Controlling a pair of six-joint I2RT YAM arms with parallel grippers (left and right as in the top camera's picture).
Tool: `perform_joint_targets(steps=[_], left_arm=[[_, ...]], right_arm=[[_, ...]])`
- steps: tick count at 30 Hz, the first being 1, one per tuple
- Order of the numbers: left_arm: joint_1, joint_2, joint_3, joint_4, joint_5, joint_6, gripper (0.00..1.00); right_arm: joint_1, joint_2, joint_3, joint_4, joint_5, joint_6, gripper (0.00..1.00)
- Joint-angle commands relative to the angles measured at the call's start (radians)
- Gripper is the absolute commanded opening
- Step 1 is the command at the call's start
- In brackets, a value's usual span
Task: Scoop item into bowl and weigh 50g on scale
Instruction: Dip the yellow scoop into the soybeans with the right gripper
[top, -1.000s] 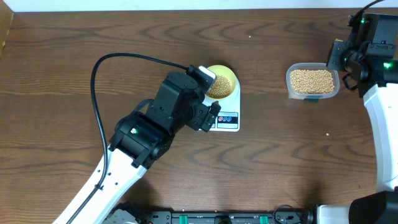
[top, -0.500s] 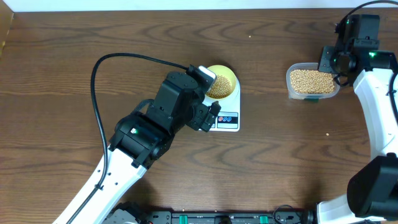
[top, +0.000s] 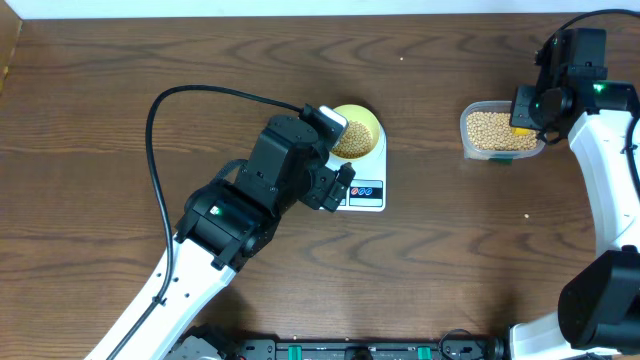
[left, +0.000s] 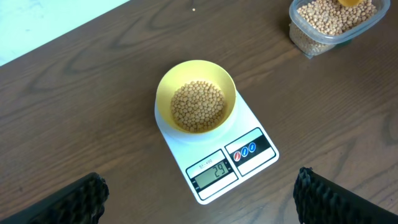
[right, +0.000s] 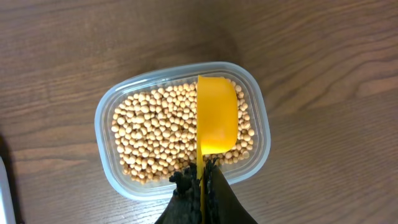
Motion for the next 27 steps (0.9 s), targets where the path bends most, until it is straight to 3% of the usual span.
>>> perform_joint_targets(steps=[1,22,27], left_arm=[[-0.004,-0.001,-0.01,-0.003,-0.013,0.003,0.97],[-0.004,-0.001,-0.01,-0.003,-0.013,0.003,0.98],[-0.004,-0.001,-0.01,-0.003,-0.013,0.003,0.97]], right_arm=[[0.002,-0.002,0.004,-0.011,0.005,-0.011,0.01],[0.002,-0.002,-0.165,0.077,0.021,-0.01,0.01],[0.002,-0.002,-0.198,0.098,-0.102,-0.01,0.01]])
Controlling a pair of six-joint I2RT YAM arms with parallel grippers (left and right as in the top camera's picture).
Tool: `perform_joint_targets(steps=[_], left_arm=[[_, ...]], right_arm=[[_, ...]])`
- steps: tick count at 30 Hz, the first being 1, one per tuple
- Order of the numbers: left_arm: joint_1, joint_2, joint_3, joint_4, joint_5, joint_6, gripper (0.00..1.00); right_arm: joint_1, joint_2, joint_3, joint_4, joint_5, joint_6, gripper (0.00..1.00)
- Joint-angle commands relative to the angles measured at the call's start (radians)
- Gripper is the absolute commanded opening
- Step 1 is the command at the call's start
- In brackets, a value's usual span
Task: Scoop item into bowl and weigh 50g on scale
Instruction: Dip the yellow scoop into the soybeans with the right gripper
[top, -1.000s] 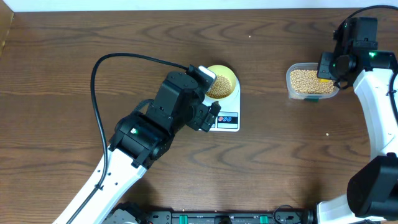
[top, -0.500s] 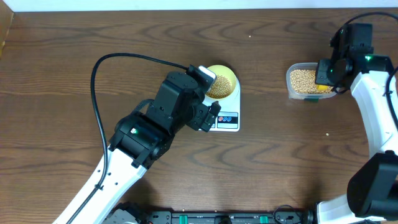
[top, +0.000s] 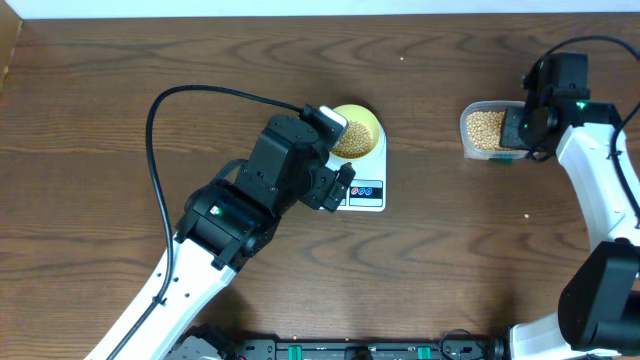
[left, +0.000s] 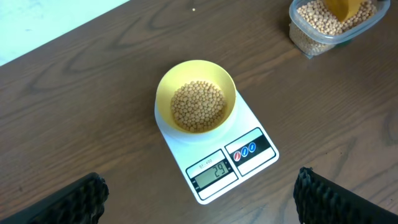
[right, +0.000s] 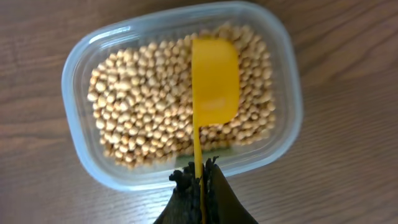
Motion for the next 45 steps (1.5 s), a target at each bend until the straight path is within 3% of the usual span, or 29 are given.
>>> perform_joint_targets(steps=[1,19,32,45], left_arm=[[-0.004,-0.001,-0.01,-0.003,-0.013,0.003,0.97],[-0.004,-0.001,-0.01,-0.003,-0.013,0.003,0.97],[-0.004,-0.001,-0.01,-0.003,-0.013,0.003,0.97],[-0.004,-0.001,-0.01,-0.003,-0.013,0.003,0.98]], right_arm=[[0.001,0.002,-0.027,0.009,-0.093,-0.008,0.01],[-0.061,0.002,-0.027,0.035,-0.41,-0.035,0.01],[-0.197,0.002,-0.03,-0.056,-0.431,-0.054,0.01],[-0.294,0.002,-0.04,-0.04,-0.616,-0.069,0.01]])
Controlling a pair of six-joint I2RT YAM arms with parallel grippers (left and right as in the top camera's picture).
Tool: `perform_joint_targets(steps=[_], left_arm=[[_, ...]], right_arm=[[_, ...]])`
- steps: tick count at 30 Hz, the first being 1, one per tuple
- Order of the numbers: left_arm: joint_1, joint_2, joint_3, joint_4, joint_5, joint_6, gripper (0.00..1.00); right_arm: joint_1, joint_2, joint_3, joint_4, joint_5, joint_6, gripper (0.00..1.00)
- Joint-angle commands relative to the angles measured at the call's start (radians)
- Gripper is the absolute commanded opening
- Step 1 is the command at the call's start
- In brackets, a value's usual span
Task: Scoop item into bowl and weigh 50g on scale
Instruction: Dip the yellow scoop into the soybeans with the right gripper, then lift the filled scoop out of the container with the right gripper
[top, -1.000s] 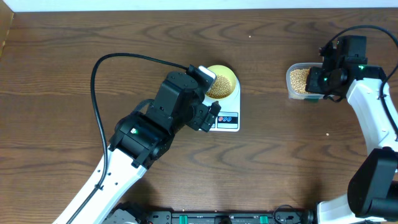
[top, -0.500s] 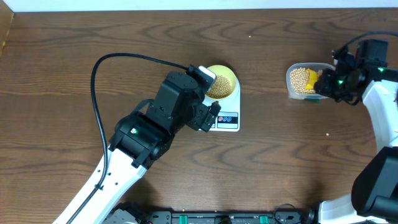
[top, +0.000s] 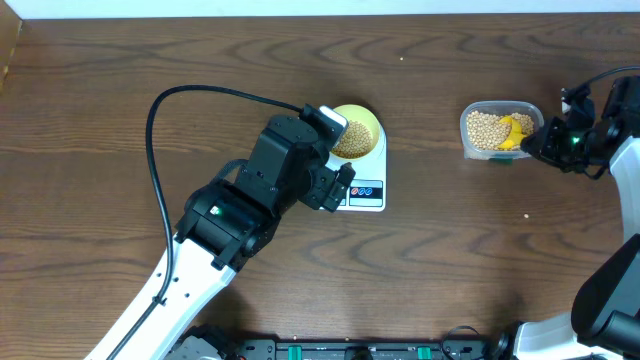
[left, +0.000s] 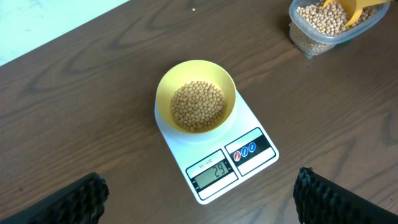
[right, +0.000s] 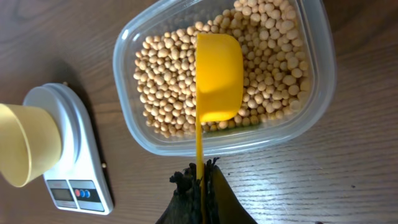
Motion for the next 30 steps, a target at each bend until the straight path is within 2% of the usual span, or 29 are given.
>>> perform_joint_targets(steps=[1,14,30], left_arm=[[-0.004,-0.001,-0.01,-0.003,-0.013,0.003,0.97],[-0.004,-0.001,-0.01,-0.003,-0.013,0.003,0.97],[-0.004,-0.001,-0.01,-0.003,-0.013,0.003,0.98]], right_arm=[[-0.014,0.002,-0.008,0.011,-0.079,-0.016,0.01],[-0.038,0.025,-0.008,0.046,-0.286,-0.015,0.01],[-0.195,0.027,-0.008,0.036,-0.519,-0.016,0.01]])
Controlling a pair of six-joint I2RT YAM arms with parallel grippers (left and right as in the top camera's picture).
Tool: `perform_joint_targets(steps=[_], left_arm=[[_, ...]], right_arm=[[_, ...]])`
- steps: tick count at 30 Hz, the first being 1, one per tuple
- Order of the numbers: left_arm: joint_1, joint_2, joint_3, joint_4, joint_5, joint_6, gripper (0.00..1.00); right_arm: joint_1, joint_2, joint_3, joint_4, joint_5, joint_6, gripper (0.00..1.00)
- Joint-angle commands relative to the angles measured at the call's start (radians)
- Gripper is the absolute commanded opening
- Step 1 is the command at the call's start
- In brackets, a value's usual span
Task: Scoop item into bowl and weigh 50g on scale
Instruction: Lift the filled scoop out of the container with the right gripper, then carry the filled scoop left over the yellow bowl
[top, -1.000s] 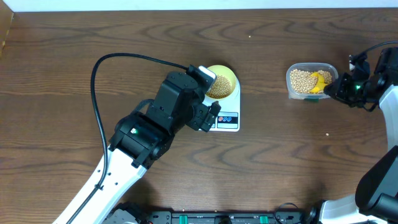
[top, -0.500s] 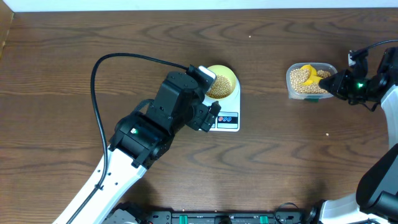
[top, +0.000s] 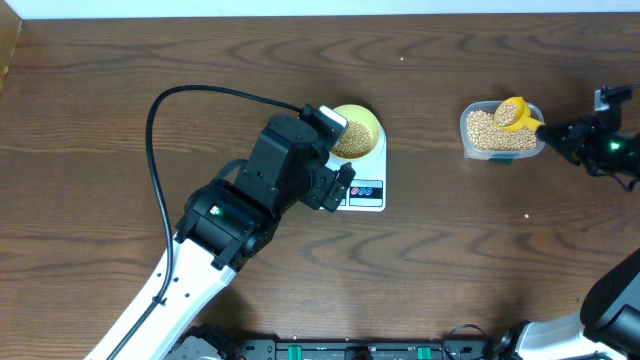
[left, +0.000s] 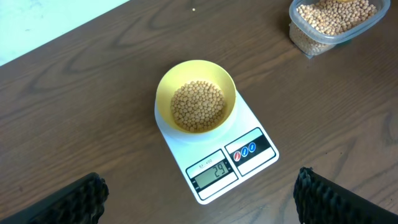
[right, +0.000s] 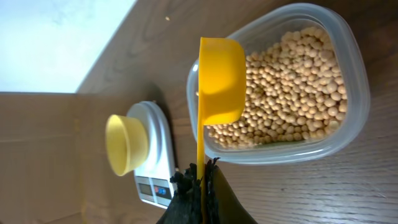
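Observation:
A yellow bowl (left: 196, 104) partly filled with soybeans sits on a white scale (left: 217, 158) whose display reads 29. A clear tub of soybeans (top: 500, 131) stands to the right. My right gripper (right: 201, 180) is shut on the handle of a yellow scoop (right: 220, 79). In the overhead view the scoop (top: 511, 112) is loaded with beans and held level above the tub's rim. My left gripper (left: 200, 194) hangs open above the table just in front of the scale, holding nothing.
The left arm (top: 250, 215) reaches over the table beside the scale, its black cable (top: 170, 100) arcing above. A pale wall strip (top: 320, 7) borders the table's far edge.
The scoop was dipped in the beans with its mouth tilted down; now it is lifted above the tub, level and filled. My right wrist has rolled over. The left arm stayed put.
My right gripper held the empty scoop above the tub, then lower over the beans, then dug into them at the tub's right side. Now the scoop sits raised with a load. The scale and bowl stood unchanged throughout.

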Motion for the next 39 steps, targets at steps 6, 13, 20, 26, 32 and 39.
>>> perform_joint_targets(steps=[6,13,20,26,32,39], left_arm=[[-0.004,-0.001,-0.01,-0.003,-0.013,0.003,0.98],[-0.004,-0.001,-0.01,-0.003,-0.013,0.003,0.97],[-0.004,-0.001,-0.01,-0.003,-0.013,0.003,0.97],[-0.004,-0.001,-0.01,-0.003,-0.013,0.003,0.97],[-0.004,-0.001,-0.01,-0.003,-0.013,0.003,0.97],[-0.004,-0.001,-0.01,-0.003,-0.013,0.003,0.97]], right_arm=[[-0.035,0.011,-0.008,0.026,-0.23,-0.013,0.01],[-0.033,0.011,-0.008,0.07,-0.352,-0.013,0.01],[-0.018,0.011,-0.008,0.123,-0.416,0.007,0.01],[0.04,0.011,-0.008,0.181,-0.417,0.066,0.01],[0.124,0.011,-0.008,0.295,-0.417,0.182,0.01],[0.218,0.011,-0.008,0.379,-0.414,0.262,0.01]])
